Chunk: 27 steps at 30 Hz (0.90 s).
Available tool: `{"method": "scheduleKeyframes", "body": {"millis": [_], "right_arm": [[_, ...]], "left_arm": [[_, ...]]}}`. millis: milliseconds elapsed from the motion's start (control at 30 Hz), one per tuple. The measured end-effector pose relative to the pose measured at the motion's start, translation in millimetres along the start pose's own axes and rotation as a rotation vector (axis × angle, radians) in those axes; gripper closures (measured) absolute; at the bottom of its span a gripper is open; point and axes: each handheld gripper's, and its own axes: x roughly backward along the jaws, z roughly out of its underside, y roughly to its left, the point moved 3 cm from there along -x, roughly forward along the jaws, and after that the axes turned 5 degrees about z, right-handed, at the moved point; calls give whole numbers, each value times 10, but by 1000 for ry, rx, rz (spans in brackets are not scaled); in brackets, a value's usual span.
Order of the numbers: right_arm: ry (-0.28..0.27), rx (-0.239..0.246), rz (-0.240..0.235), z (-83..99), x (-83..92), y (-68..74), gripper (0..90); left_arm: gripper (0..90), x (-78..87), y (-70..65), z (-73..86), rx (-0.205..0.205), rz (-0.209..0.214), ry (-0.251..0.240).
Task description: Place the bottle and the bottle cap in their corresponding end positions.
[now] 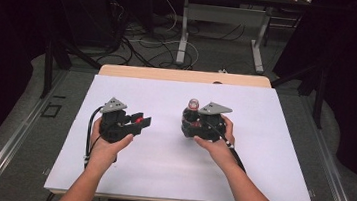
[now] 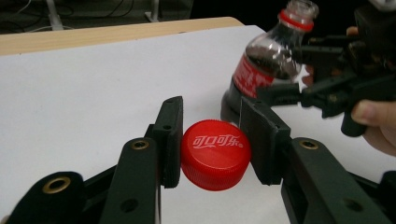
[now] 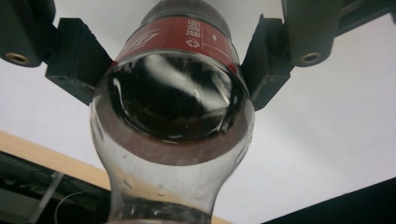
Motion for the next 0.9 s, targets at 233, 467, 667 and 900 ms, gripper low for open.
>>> {"method": "scheduleKeyframes", "body": {"millis": [233, 467, 667, 900], "right_arm": [[-1, -29, 25, -144, -251, -79, 300], [3, -19, 34, -194, -459, -72, 300], [16, -17, 48, -183, -595, -78, 299], [46, -39, 67, -97, -694, -119, 298]], "left_arm": [[608, -8, 62, 58, 19, -4, 0], [608, -23, 79, 108, 10, -10, -4], [608, -16, 101, 137, 20, -11, 4], [608, -39, 122, 164, 22, -8, 13]]}}
